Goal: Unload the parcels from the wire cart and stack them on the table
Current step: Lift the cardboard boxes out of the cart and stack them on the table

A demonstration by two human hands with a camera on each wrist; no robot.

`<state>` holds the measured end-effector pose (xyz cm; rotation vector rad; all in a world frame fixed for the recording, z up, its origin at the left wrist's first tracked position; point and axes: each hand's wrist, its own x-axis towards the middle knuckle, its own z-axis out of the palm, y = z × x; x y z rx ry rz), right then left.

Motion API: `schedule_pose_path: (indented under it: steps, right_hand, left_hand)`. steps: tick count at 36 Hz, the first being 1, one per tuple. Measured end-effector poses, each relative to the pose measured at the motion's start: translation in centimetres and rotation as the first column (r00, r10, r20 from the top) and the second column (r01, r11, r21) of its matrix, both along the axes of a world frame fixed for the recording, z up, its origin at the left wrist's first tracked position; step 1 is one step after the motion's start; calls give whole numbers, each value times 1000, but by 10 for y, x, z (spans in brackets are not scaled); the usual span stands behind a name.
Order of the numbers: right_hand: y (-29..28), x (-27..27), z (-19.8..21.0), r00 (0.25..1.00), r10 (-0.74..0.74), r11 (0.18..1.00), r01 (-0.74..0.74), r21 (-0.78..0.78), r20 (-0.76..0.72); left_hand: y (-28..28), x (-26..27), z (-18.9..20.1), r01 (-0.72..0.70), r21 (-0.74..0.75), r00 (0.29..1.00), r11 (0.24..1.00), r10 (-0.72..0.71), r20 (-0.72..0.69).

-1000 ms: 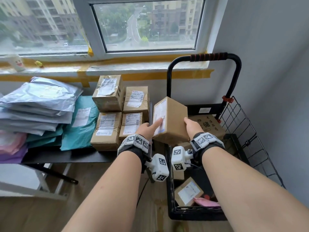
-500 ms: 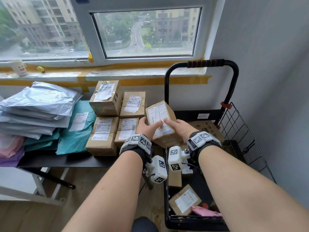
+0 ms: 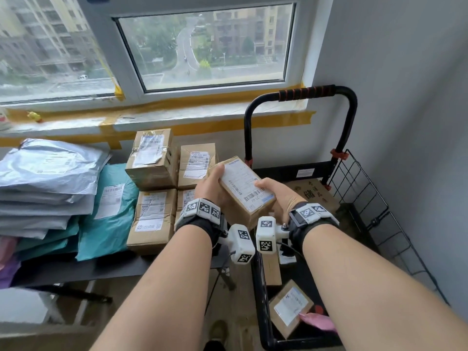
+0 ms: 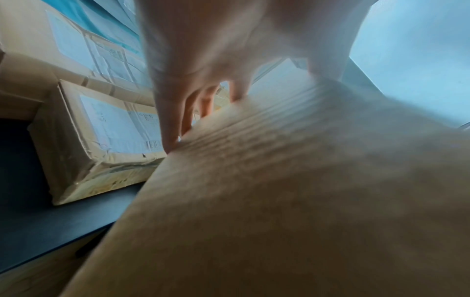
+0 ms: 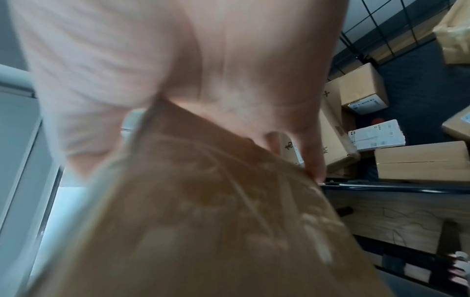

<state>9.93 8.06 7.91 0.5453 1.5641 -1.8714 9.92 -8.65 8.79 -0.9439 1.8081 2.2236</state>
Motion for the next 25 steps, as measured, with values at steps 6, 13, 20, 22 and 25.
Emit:
schedule_pose_path:
  steps: [6,13,20,22,25]
  right_hand:
    - [-10,-19,-15,999,40,957,-42,286,12]
    - [-28,-32,-16,997,54,985,-63,163,62]
    - [-34,-56,-21,994,-60,975,78,209,-91]
    - [-39,-63,-21,988,-63,968,95,233,-144]
    - [-51,-73,-21,973,-78,957,135,257,-219]
  left_hand:
    - [-13,-16,-1,-14,-359,1000,933,16,2]
    - [-27,-34,2,88,-381,996,921,-91,9]
    - [-45,-43,2,160,-402,987,902,-148,62]
    - [-50,-43,1,198,-409,980,891,-184,74]
    - [-58,-42,-7,257,-454,965,853,-254,68]
